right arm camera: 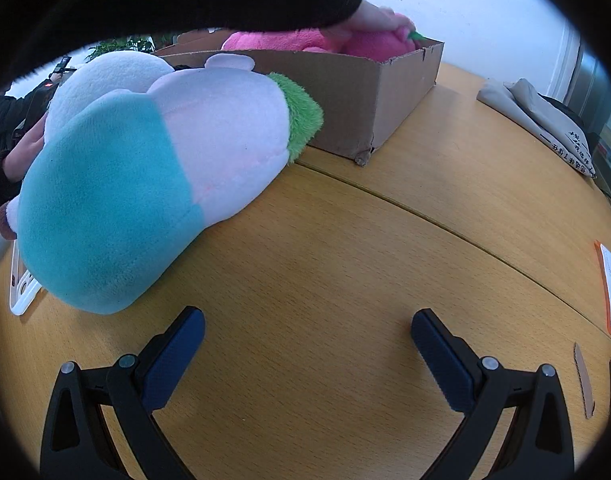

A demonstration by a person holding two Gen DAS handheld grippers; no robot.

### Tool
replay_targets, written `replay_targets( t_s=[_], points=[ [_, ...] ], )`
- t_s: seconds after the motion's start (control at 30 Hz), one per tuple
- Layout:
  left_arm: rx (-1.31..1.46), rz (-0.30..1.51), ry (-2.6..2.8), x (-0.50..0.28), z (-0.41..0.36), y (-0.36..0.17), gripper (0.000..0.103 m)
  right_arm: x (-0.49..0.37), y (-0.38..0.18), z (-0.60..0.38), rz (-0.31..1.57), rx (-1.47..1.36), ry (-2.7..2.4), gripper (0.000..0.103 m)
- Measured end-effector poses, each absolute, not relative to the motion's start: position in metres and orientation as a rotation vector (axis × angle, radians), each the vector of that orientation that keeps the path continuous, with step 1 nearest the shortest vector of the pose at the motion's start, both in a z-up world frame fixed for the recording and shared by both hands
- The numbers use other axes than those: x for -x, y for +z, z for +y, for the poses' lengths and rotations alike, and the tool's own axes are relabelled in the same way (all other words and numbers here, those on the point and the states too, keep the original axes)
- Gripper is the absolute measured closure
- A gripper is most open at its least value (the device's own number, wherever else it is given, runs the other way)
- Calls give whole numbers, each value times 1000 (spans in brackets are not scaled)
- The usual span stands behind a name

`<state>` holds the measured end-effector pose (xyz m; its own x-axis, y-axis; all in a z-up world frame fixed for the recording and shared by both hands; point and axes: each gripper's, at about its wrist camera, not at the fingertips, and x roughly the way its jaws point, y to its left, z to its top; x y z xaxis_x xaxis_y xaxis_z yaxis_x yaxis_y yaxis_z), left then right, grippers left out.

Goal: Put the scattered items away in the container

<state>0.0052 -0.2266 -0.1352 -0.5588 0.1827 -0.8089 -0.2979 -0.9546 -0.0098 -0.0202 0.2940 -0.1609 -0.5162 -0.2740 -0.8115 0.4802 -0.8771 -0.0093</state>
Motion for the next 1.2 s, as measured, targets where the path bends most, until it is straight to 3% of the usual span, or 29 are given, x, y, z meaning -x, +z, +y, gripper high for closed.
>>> replay_targets(
  t_s=[1.2],
  points=[
    [1300, 187, 2550, -38, -227, -138, 0, 20, -160, 295, 324, -1220, -2386, 0]
  ],
)
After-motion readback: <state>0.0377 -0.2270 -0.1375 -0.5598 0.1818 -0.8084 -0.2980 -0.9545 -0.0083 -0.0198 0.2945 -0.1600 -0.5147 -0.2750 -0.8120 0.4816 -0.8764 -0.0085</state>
